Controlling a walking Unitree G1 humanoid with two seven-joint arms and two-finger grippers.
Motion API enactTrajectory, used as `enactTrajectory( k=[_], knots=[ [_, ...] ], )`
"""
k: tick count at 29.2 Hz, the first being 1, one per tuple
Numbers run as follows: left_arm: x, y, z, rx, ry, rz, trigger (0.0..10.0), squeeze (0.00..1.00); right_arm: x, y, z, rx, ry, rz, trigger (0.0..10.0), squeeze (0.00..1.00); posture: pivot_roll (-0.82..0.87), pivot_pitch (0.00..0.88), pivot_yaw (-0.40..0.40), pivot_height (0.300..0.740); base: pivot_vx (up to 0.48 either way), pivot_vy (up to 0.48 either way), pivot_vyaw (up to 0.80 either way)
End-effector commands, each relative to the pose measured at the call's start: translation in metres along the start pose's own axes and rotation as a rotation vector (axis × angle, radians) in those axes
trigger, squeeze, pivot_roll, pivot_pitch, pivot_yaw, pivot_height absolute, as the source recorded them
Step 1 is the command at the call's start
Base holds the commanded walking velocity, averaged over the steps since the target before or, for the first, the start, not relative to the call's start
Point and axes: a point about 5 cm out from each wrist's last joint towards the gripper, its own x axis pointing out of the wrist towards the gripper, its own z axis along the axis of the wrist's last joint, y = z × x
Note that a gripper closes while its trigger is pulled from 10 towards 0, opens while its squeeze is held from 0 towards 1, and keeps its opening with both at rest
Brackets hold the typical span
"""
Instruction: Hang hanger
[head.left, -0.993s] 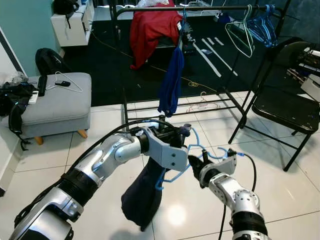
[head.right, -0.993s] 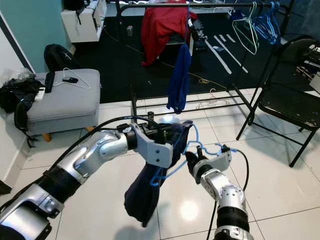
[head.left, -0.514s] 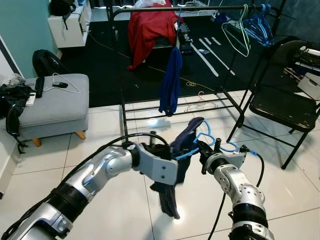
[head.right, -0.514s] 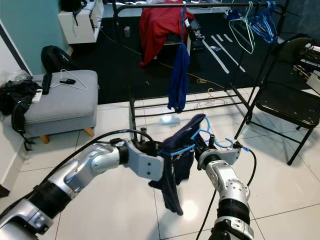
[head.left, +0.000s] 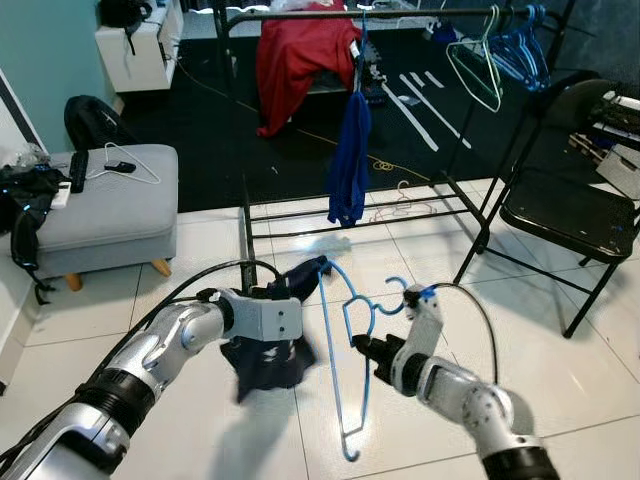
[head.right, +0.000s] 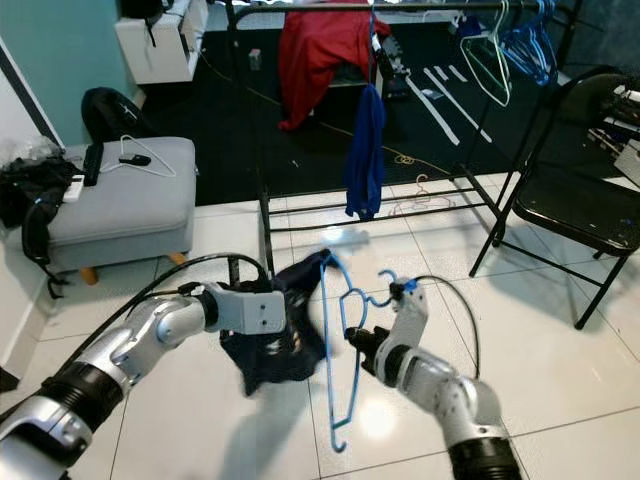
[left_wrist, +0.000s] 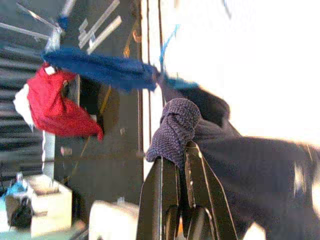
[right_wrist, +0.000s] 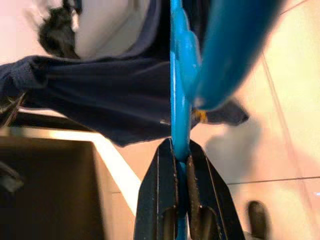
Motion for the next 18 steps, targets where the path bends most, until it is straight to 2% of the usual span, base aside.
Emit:
enactTrajectory(
  k=[1, 2, 3, 6, 8, 9, 10, 12, 13, 14, 15, 18],
  knots=[
    [-0.001, 0.005, 0.001, 0.006, -0.003, 0.018, 10.0, 0.0, -0.004, -0.009, 0.01, 0.076, -0.045, -0.035, 10.0, 0.0, -0.05, 0.089, 0.001, 0.74, 0.0, 0.0, 0.0],
    [-0.001, 0.009, 0.004, 0.01, -0.025, 0.05, 10.0, 0.0, -0.006, -0.011, 0.012, 0.187, -0.062, -0.037, 10.0, 0.0, -0.04, 0.095, 0.0, 0.74, 0.0, 0.0, 0.0],
    [-0.001, 0.009, 0.004, 0.01, -0.025, 0.05, 10.0, 0.0, -0.006, -0.011, 0.012, 0.187, -0.062, -0.037, 10.0, 0.0, -0.04, 0.095, 0.0, 0.74, 0.0, 0.0, 0.0],
    [-0.002, 0.024, 0.016, -0.001, -0.111, 0.139, 10.0, 0.0, -0.009, -0.017, 0.012, 0.375, -0.111, -0.025, 10.0, 0.0, -0.04, 0.101, -0.002, 0.74, 0.0, 0.0, 0.0],
    [-0.002, 0.024, 0.016, -0.001, -0.111, 0.139, 10.0, 0.0, -0.009, -0.017, 0.012, 0.375, -0.111, -0.025, 10.0, 0.0, -0.04, 0.101, -0.002, 0.74, 0.0, 0.0, 0.0],
    [-0.003, 0.03, 0.022, -0.007, -0.151, 0.165, 10.0, 0.0, -0.009, -0.021, 0.011, 0.436, -0.133, -0.03, 10.0, 0.0, -0.04, 0.106, -0.004, 0.74, 0.0, 0.0, 0.0],
    [-0.003, 0.03, 0.022, -0.007, -0.151, 0.165, 10.0, 0.0, -0.009, -0.021, 0.011, 0.436, -0.133, -0.03, 10.0, 0.0, -0.04, 0.106, -0.004, 0.74, 0.0, 0.0, 0.0],
    [-0.007, 0.04, 0.034, -0.007, -0.23, 0.195, 10.0, 0.0, -0.007, -0.027, 0.012, 0.685, -0.204, -0.001, 10.0, 0.0, -0.04, 0.108, -0.003, 0.74, 0.0, 0.0, 0.0],
    [-0.007, 0.04, 0.034, -0.007, -0.23, 0.195, 10.0, 0.0, -0.007, -0.027, 0.012, 0.685, -0.204, -0.001, 10.0, 0.0, -0.04, 0.108, -0.003, 0.74, 0.0, 0.0, 0.0],
    [-0.01, 0.044, 0.041, 0.0, -0.272, 0.185, 10.0, 0.0, -0.008, -0.031, 0.013, 0.791, -0.241, 0.001, 10.0, 0.0, -0.04, 0.111, 0.001, 0.74, 0.0, 0.0, 0.0],
    [-0.013, 0.044, 0.044, 0.013, -0.29, 0.152, 10.0, 0.0, -0.008, -0.034, 0.015, 0.854, -0.267, 0.01, 10.0, 0.0, -0.03, 0.111, 0.002, 0.74, 0.0, 0.0, 0.0],
    [-0.015, 0.042, 0.044, 0.031, -0.288, 0.119, 10.0, 0.0, -0.009, -0.036, 0.017, 0.884, -0.284, 0.02, 10.0, 0.0, -0.03, 0.11, 0.002, 0.74, 0.0, 0.0, 0.0]
  ],
)
